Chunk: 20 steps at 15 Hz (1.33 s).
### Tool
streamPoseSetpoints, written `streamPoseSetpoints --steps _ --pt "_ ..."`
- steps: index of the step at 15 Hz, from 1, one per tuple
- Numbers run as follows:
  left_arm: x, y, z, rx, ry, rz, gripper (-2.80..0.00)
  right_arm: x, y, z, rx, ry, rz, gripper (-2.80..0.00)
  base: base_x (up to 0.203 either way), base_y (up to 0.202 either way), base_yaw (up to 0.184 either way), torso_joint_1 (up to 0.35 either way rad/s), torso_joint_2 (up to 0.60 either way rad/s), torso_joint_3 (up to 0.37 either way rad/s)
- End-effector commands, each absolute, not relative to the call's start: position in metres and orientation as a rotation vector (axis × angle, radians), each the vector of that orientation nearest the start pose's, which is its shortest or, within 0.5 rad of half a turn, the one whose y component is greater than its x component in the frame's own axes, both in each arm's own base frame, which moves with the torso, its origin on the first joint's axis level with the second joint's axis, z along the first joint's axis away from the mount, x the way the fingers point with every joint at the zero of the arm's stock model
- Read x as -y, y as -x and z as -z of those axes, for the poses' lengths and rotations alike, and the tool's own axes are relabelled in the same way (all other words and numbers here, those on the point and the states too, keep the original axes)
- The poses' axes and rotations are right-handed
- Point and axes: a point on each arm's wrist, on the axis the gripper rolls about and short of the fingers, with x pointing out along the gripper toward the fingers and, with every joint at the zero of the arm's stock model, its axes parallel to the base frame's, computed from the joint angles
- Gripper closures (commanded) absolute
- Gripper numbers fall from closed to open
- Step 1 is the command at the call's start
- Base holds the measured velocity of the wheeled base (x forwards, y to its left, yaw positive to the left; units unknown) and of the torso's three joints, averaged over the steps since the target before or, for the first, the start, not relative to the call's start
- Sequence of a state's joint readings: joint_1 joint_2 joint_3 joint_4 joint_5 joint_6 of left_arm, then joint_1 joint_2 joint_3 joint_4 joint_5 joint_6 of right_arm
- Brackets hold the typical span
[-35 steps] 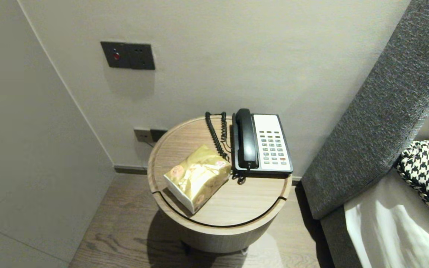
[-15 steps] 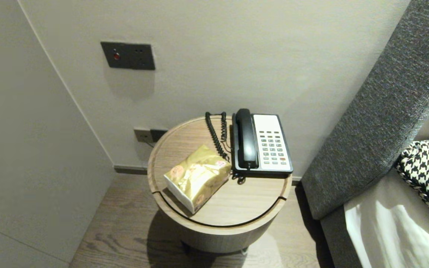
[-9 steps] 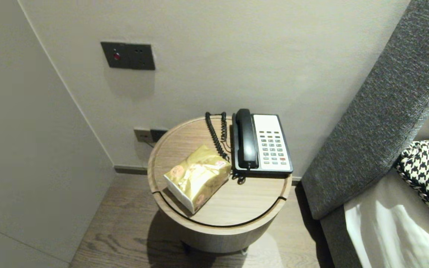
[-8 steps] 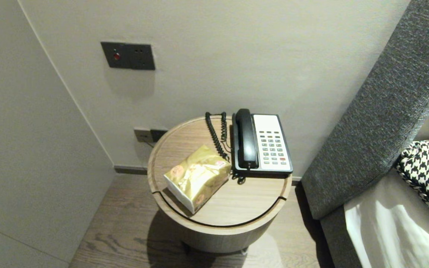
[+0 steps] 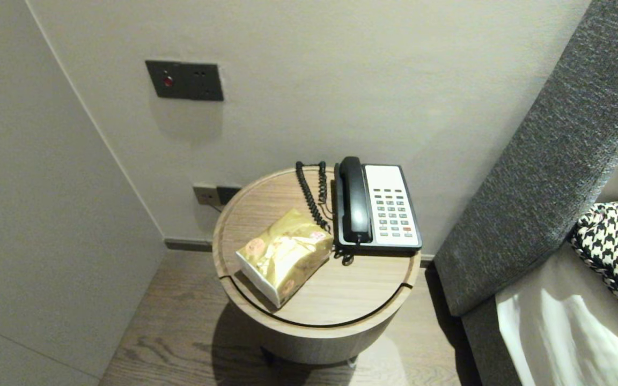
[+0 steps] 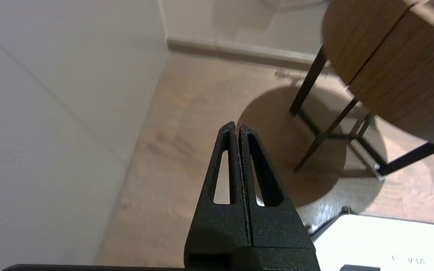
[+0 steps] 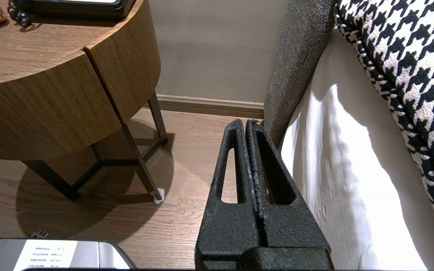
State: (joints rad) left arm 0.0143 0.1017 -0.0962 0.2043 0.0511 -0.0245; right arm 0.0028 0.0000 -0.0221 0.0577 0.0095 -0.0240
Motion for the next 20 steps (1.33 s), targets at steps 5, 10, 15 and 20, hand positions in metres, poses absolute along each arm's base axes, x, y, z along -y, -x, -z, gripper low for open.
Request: streamPoseSetpoints --steps 5,10,15,20 --pt "-0.0006 0.0316 -0.0798 -0.115 0.006 -0.057 0.00 -0.0002 0.0244 -0.0756 -0.038 0.024 -0.014 0.00 0.000 0.000 0.000 0.000 0.00 0.000" --pt "-0.0003 0.0289 -0.0778 -0.090 0.010 -0.041 0.00 -0.0001 0.0244 -0.0755 -0.038 0.024 -0.013 0.00 0.000 0.000 0.000 0.000 0.00 0.000" --pt "-0.0002 0.0265 -0.0778 -0.049 0.010 -0.037 0.00 -0.0002 0.0244 -0.0756 -0.038 0.024 -0.014 0.00 0.000 0.000 0.000 0.000 0.00 0.000" --pt "0.0000 0.0229 -0.0758 0.004 -0.025 -0.026 0.00 -0.0002 0.0245 -0.0758 -0.037 0.024 -0.014 0.00 0.000 0.000 0.000 0.000 0.00 0.000"
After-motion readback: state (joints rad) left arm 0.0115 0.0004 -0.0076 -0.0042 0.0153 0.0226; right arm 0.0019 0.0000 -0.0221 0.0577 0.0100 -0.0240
